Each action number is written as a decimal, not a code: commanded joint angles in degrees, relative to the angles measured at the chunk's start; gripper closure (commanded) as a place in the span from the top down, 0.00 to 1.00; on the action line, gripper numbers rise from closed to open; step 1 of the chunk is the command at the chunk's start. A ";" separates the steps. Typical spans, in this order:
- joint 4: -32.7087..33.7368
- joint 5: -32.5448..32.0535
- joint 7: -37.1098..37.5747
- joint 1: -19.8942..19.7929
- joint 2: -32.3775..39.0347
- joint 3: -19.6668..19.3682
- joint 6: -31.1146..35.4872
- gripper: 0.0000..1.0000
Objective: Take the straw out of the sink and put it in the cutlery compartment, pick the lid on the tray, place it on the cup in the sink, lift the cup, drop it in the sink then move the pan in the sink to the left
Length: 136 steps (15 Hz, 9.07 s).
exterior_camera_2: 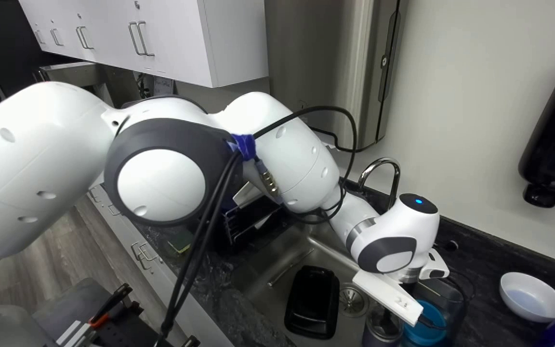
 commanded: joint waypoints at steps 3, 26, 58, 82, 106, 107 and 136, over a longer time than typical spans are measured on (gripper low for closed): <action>-7.45 -0.95 0.42 -0.54 -3.20 -1.51 8.03 0.00; -17.71 -1.60 1.10 -0.69 -10.80 -2.10 15.57 0.00; -10.98 -0.81 -1.29 -5.89 -4.77 1.82 14.85 0.00; -22.73 -4.59 -16.96 -10.91 -15.82 10.04 27.62 0.39; -11.54 -9.40 -13.38 -1.84 -12.17 3.03 14.05 1.00; -10.37 -9.67 -13.63 -1.38 -11.45 2.61 13.14 1.00; 16.21 -9.20 -25.30 -0.24 9.81 0.52 -1.88 1.00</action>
